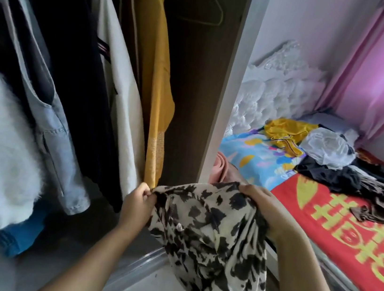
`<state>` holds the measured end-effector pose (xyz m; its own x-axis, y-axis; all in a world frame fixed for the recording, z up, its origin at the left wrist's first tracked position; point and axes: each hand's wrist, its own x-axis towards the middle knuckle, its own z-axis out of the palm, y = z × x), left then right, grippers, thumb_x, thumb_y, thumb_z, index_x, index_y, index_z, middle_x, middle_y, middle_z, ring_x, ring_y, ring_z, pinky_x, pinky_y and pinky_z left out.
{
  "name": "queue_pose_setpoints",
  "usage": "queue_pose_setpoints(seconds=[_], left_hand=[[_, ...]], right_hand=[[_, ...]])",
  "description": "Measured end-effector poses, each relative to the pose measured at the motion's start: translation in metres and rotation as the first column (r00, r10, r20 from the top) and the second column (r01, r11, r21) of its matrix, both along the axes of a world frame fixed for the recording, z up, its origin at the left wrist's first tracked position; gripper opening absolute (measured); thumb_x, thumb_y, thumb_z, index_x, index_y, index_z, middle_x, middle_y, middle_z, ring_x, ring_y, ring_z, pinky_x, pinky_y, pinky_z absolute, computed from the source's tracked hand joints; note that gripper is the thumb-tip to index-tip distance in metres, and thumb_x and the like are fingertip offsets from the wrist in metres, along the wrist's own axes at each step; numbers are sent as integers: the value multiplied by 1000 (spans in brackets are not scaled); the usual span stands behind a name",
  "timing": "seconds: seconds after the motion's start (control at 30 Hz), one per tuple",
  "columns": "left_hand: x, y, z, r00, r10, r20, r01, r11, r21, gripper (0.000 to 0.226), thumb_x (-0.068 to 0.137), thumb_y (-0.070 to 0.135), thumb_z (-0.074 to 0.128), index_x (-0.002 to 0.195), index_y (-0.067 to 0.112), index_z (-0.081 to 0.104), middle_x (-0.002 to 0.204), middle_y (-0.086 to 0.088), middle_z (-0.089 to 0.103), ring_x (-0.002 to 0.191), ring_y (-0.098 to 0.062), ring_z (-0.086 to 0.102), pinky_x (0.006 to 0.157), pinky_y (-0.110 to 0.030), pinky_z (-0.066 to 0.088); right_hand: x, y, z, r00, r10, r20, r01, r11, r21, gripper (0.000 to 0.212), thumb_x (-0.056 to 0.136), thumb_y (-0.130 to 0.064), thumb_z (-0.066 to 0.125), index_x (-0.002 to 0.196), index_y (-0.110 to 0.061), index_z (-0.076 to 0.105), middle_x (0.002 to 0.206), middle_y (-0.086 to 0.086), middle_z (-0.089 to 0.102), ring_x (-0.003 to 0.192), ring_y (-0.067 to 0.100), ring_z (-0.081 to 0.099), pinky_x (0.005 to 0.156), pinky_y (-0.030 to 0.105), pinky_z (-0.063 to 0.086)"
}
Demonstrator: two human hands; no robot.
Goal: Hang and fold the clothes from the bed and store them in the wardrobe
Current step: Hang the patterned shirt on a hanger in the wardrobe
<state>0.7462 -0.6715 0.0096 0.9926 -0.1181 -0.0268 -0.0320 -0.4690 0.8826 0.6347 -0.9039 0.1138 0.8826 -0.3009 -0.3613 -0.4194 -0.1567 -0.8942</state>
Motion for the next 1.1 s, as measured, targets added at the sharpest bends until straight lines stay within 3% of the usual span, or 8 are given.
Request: queue_pose_setpoints(seconds=[0.13, 0.23, 0.33, 0.4, 0.5, 0.73, 0.9, 1.1], left_hand=[[0, -13, 60, 996, -57, -64, 39, 968, -249, 25, 88, 20, 54, 69, 3, 53, 63, -10, 50, 63, -23, 49, 62, -32, 35], [-15, -27, 95, 959, -265, -103, 223, 925, -307, 31, 83, 21, 57, 54, 19, 45, 57, -3, 40, 56, -17, 42, 60, -31, 31], [-31, -36, 107, 936, -325, -138, 253, 890, -380, 39, 89, 16, 56, 53, 22, 44, 49, 2, 42, 49, -14, 40, 55, -29, 33], [-34, -31, 114, 905, -391, -167, 247, 803, -542, 31, 96, 17, 53, 65, 16, 54, 52, 1, 54, 51, -13, 50, 57, -27, 42], [-32, -19, 120, 845, -517, -138, 311, 684, -660, 26, 101, 23, 45, 98, 10, 67, 82, -6, 69, 76, -15, 66, 72, -25, 54], [-50, -3, 97, 921, -330, 209, 373, 902, -217, 17, 93, 39, 59, 103, 26, 57, 93, 9, 63, 86, 1, 60, 77, -10, 48], [-58, 0, 80, 890, -425, 163, 442, 893, -83, 32, 87, 36, 68, 112, 39, 48, 108, 22, 62, 100, 10, 58, 87, -11, 46], [-47, 24, 81, 858, -502, -113, 384, 771, -509, 34, 80, 37, 73, 110, 21, 67, 101, 4, 75, 94, -14, 71, 74, -18, 54]], right_hand=[[2, 4, -16, 995, 97, 26, -69, 851, -521, 19, 91, -19, 59, 76, -13, 68, 64, -7, 58, 67, 20, 56, 57, 18, 40], [10, 43, -6, 916, 397, 50, -370, 889, -270, 40, 87, -23, 69, 124, -32, 55, 93, -7, 68, 91, 15, 66, 66, 11, 48], [14, 74, -16, 795, 588, 149, -531, 794, -296, 46, 77, -33, 64, 120, -35, 48, 84, -18, 67, 74, -2, 61, 70, 18, 48], [14, 77, -12, 830, 504, 238, -411, 842, -348, 16, 85, -23, 59, 100, -29, 59, 73, -20, 67, 65, -5, 61, 65, 17, 50], [8, 69, -9, 907, 306, 288, -305, 951, -50, 22, 100, -16, 50, 88, -15, 68, 80, -1, 76, 73, 13, 73, 61, 26, 59], [4, 61, -2, 908, -115, 403, -182, 758, 627, 41, 89, -35, 54, 104, 1, 69, 101, 24, 72, 86, 31, 73, 64, 32, 60], [1, 59, 2, 882, -115, 458, -311, 588, 747, 43, 91, -38, 53, 112, -5, 72, 121, 20, 66, 110, 32, 66, 84, 38, 57], [-4, 54, 8, 872, -211, 442, -170, 715, 678, 28, 89, -14, 51, 85, -12, 78, 84, 11, 74, 70, 19, 72, 55, 25, 56]])
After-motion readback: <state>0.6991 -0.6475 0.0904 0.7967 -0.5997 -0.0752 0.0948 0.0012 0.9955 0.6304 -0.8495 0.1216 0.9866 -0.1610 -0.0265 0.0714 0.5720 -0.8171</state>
